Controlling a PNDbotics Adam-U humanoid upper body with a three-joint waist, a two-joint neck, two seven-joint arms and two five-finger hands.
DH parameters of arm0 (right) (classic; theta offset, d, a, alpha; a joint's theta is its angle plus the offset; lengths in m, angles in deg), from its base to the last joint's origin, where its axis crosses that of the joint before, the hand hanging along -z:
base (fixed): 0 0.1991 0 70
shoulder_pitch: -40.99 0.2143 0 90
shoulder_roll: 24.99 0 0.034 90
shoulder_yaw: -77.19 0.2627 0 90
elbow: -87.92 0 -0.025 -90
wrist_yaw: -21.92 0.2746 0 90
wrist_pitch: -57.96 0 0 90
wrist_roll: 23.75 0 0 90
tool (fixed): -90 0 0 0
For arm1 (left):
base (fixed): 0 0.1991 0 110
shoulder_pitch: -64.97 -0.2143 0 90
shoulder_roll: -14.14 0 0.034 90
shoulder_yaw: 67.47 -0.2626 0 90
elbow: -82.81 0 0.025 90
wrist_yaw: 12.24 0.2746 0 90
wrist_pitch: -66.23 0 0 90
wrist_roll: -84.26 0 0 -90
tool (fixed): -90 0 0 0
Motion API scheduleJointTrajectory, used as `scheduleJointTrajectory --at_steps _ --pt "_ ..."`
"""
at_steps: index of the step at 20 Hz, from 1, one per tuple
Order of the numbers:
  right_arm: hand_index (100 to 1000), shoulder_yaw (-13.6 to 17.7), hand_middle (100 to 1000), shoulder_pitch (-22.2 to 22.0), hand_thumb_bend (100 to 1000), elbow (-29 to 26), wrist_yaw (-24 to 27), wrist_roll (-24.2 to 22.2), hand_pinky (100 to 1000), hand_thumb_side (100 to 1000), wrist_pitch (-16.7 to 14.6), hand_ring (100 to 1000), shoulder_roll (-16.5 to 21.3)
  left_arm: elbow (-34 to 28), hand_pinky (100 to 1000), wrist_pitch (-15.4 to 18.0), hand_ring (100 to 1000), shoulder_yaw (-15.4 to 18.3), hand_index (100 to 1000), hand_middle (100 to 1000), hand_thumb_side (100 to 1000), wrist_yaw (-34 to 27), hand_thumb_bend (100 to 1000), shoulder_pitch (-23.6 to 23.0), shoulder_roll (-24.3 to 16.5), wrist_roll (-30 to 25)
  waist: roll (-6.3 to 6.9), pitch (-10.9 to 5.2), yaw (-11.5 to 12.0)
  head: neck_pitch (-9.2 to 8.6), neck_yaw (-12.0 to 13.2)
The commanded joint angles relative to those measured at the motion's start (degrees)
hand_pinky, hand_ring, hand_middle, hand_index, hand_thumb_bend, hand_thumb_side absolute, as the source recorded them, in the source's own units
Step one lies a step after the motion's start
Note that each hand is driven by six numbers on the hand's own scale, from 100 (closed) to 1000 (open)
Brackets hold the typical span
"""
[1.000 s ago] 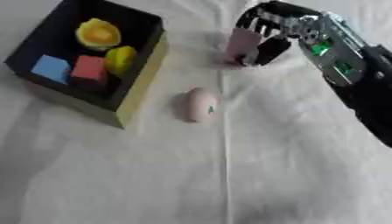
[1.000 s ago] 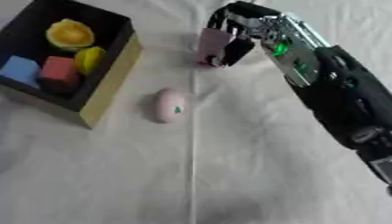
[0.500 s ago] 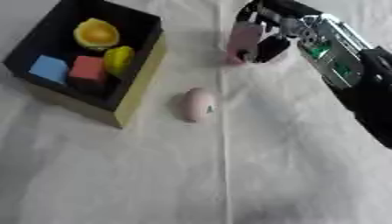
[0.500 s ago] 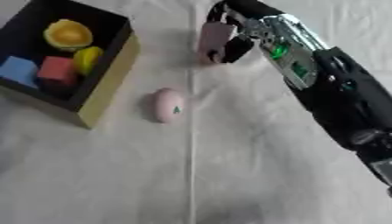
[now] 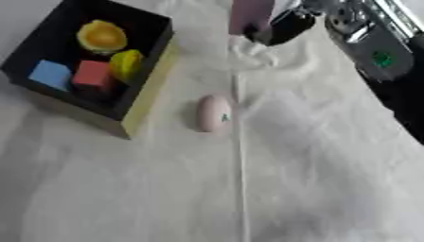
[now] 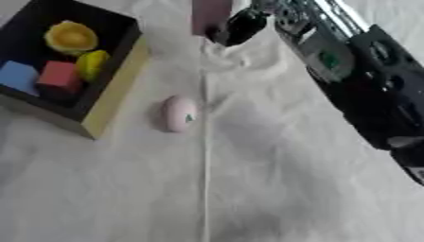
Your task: Pick up objects on the table and place them in the box.
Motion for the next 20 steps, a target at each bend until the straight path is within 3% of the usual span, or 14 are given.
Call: scheduleJointTrajectory --at_steps 1,4,7,15,20 --pt "569 0.3 468 2.9 309 -3.9 -0.1 -0.7 575 100 -0.3 488 0.3 -0.9 714 0.6 712 0.1 796 649 485 -0.5 406 0.6 -1.6 -0.2 -0.06 -2.68 0.1 0.44 -0.4" --pt "564 0.2 466 5.6 313 -4.7 -0.7 -0.6 572 100 -0.6 486 -2.2 -0.9 714 1.4 711 -0.1 796 648 472 -1.1 412 1.0 -1.9 -0.7 0.06 -3.07 0.5 0.63 -1.1" --pt "549 0.3 447 8.6 252 -3.2 -0.1 -0.7 568 100 -1.3 468 -5.6 -0.9 713 2.4 703 -0.1 793 641 462 -1.9 417 1.1 -2.0 -1.1 0.14 -3.38 1.0 0.69 -1.7" --pt "554 0.6 449 13.9 183 9.3 -1.4 1.0 581 100 -4.4 473 -15.6 -0.9 713 5.5 703 -0.8 796 643 418 -4.6 449 2.9 -2.0 -3.4 -0.14 -3.48 3.4 0.18 -4.6" --pt "558 -0.3 457 13.9 237 16.8 -7.7 3.9 587 100 -7.7 479 -20.9 -0.9 714 7.0 704 -1.1 796 644 414 -6.3 452 4.2 -2.0 -6.4 -0.32 -3.03 4.9 -0.23 -5.9"
